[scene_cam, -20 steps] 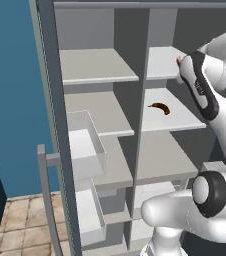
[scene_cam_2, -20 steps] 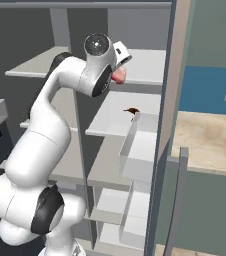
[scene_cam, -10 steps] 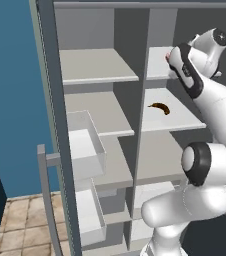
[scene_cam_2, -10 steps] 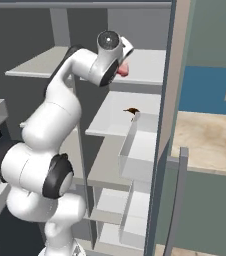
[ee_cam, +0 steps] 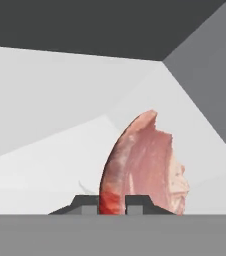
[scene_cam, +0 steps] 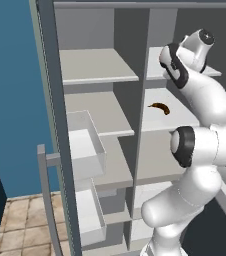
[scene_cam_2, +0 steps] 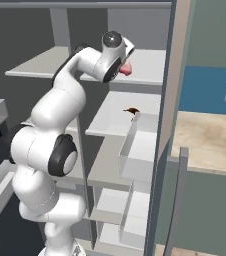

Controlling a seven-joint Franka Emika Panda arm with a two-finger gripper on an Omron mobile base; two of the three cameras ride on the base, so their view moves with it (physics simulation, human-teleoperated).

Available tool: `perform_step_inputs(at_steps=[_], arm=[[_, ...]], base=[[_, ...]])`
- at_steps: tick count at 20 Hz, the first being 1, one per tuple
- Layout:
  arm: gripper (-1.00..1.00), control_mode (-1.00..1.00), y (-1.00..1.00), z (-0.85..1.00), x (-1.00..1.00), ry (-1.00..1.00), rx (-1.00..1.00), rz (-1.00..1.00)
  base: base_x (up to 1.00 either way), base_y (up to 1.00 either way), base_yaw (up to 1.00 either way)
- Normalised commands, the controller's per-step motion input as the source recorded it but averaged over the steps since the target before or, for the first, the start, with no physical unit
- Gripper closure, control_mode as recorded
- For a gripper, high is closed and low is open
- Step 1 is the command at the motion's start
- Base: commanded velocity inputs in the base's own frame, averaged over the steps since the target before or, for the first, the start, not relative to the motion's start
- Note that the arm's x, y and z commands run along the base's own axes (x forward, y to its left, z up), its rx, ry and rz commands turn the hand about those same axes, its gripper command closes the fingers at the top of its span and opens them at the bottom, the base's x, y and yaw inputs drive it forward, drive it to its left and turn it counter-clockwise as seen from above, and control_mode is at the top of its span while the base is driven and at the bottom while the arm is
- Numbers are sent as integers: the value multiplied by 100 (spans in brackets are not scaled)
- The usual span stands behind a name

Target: Pick up the frozen steak from the freezer, place it on any shelf in the fridge, and close the fridge and freezer doors when done.

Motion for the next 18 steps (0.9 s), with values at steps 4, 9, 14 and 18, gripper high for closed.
perform_step_inputs(at_steps=[4,9,14,18], arm=[[100,-100,0,-26,49,0,0,2],[100,-100,0,-18,53,0,0,3],[-100,-100,3,-22,53,-1,0,5],[-100,-100,37,-46,13,-7,-6,2]], base=[[0,0,0],[0,0,0],[0,0,0],[0,0,0]])
